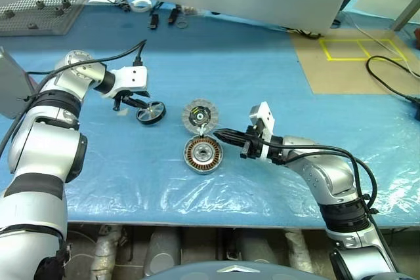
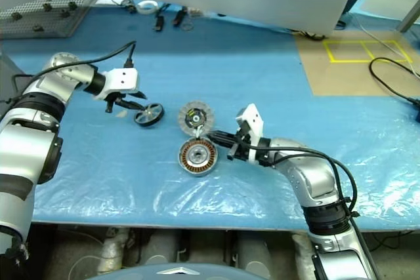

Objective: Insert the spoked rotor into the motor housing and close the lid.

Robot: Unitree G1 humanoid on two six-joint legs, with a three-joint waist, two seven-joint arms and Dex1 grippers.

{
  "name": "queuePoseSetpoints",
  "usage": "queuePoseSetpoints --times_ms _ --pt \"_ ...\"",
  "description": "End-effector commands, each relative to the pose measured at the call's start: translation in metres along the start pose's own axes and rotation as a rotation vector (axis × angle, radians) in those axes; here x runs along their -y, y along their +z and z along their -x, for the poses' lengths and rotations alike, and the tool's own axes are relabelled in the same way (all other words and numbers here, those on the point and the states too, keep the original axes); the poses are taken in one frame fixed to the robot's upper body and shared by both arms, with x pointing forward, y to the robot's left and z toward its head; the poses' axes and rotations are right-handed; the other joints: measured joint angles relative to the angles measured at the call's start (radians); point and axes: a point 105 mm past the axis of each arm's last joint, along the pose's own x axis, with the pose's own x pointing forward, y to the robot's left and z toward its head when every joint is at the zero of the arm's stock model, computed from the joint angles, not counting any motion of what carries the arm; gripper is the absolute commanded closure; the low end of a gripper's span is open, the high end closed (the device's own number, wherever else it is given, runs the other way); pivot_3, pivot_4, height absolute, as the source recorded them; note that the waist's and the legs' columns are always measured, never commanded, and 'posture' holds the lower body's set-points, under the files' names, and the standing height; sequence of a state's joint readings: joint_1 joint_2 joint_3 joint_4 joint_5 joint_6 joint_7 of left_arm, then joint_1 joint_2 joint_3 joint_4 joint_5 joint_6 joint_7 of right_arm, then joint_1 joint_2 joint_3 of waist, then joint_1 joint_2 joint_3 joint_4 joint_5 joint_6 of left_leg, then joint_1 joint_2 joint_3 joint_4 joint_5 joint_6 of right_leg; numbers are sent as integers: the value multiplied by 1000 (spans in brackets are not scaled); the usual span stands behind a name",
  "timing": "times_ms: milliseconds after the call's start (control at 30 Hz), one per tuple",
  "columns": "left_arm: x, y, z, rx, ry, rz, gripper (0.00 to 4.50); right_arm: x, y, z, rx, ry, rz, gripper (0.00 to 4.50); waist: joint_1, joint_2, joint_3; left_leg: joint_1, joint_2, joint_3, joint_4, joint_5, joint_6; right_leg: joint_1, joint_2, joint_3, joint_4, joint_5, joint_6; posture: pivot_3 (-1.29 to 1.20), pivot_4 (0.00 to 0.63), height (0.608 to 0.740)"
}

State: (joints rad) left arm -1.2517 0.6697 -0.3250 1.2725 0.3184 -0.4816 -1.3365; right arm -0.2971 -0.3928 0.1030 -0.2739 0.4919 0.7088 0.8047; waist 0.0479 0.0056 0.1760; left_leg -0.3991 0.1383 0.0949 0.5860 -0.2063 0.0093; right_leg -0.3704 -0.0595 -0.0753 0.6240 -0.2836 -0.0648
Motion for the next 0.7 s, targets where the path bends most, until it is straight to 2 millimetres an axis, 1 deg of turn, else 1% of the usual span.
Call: queuePoseSetpoints --times_ms 33,133,333,667,700 --pt "-7 3 7 -22 21 -46 2908 -6 10 4 37 5 26 4500 0 0 0 1 0 0 0 0 0 0 0 0 0 0 0 0 150 740" --pt "-6 3 3 -39 7 -62 2908 -6 10 5 37 -5 23 4500 0 0 0 1 0 0 0 0 0 1 0 0 0 1 1 0 150 740" --pt "-4 -2 -5 -71 12 -33 2908 -11 6 7 33 -15 13 4500 1 -1 0 1 0 0 0 0 -1 1 0 0 0 1 2 0 150 740" --pt "1 -4 -24 -97 19 -68 2908 -9 5 14 25 -56 7 4500 6 -1 1 2 -1 -1 0 0 -1 3 0 -1 0 2 3 0 150 740" --pt "3 -7 -25 -113 13 -80 2908 -9 4 15 23 -58 6 4500 7 -1 1 2 -1 -1 0 0 -1 3 0 -1 -1 2 3 0 150 740"
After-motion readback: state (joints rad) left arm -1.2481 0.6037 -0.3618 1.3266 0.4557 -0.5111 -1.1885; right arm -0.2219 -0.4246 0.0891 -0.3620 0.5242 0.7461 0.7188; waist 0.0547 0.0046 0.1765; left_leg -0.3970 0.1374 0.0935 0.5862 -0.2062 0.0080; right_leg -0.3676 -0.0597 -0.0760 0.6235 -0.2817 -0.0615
